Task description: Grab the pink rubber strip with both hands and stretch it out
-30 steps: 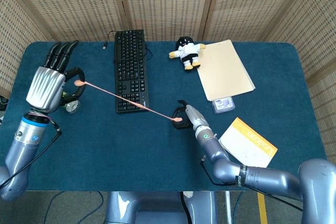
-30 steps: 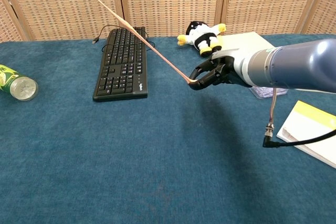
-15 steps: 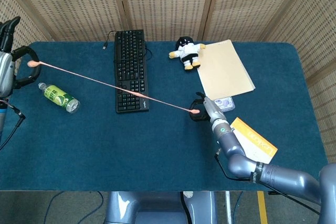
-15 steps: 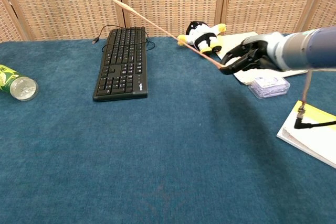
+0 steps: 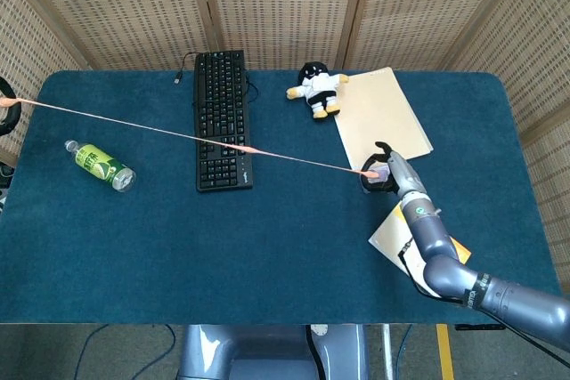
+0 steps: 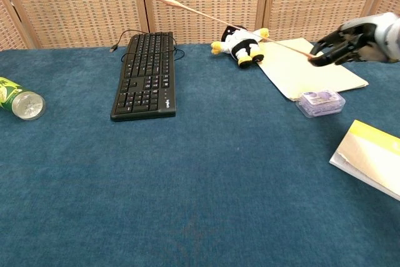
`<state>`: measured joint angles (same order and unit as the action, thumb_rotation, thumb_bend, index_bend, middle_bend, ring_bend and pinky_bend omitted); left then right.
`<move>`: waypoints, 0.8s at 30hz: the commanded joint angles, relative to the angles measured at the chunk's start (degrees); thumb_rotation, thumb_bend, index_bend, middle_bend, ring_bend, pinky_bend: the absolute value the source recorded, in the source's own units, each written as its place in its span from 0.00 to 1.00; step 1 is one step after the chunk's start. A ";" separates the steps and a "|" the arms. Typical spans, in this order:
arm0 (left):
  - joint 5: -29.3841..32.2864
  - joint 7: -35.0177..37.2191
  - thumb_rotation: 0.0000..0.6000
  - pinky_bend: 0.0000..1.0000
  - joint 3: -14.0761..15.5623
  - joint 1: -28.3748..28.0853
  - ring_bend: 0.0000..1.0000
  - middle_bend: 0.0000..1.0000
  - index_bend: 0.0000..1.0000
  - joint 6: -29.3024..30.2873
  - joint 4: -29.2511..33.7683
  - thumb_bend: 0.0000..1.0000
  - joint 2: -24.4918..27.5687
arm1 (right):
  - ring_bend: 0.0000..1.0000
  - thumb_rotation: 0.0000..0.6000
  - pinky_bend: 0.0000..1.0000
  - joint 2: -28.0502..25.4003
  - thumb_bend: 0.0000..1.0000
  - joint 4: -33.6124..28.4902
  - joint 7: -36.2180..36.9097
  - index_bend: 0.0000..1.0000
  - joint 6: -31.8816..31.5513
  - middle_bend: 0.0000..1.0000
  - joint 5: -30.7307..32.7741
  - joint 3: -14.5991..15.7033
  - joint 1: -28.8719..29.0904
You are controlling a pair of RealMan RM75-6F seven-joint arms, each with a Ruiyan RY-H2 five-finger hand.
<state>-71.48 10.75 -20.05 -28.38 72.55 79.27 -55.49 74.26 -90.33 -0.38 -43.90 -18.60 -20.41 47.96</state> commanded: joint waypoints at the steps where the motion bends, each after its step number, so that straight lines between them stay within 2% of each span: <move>1: 0.61 1.34 1.00 0.00 0.66 -0.20 0.00 0.00 0.86 -1.65 -3.02 0.45 -1.49 | 0.00 1.00 0.00 -2.16 0.59 0.15 1.14 0.77 1.34 0.14 -1.25 0.28 -1.57; 10: 1.48 3.15 1.00 0.00 1.93 -1.30 0.00 0.00 0.86 -5.33 -11.12 0.45 -5.67 | 0.00 1.00 0.00 -9.77 0.59 -0.02 4.05 0.78 6.52 0.15 -6.04 1.87 -6.16; 13: 1.73 2.82 1.00 0.00 2.34 -1.83 0.00 0.00 0.86 -6.79 -14.78 0.45 -6.69 | 0.00 1.00 0.00 -14.22 0.59 -0.42 6.33 0.78 9.34 0.15 -8.87 2.68 -9.47; 16: 1.91 2.92 1.00 0.00 2.43 -2.59 0.00 0.00 0.86 -8.20 -17.65 0.45 -7.60 | 0.00 1.00 0.00 -17.88 0.59 -0.95 10.15 0.78 12.91 0.15 -13.89 2.15 -13.24; 24: 2.38 3.30 1.00 0.00 2.55 -3.81 0.00 0.00 0.86 -10.47 -20.80 0.45 -9.62 | 0.00 1.00 0.00 -22.15 0.59 -1.19 17.35 0.78 17.24 0.15 -24.40 0.59 -19.71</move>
<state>-69.19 13.94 -17.49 -32.06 62.24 58.64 -64.90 53.67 -91.27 14.81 -28.19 -40.39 -19.15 30.28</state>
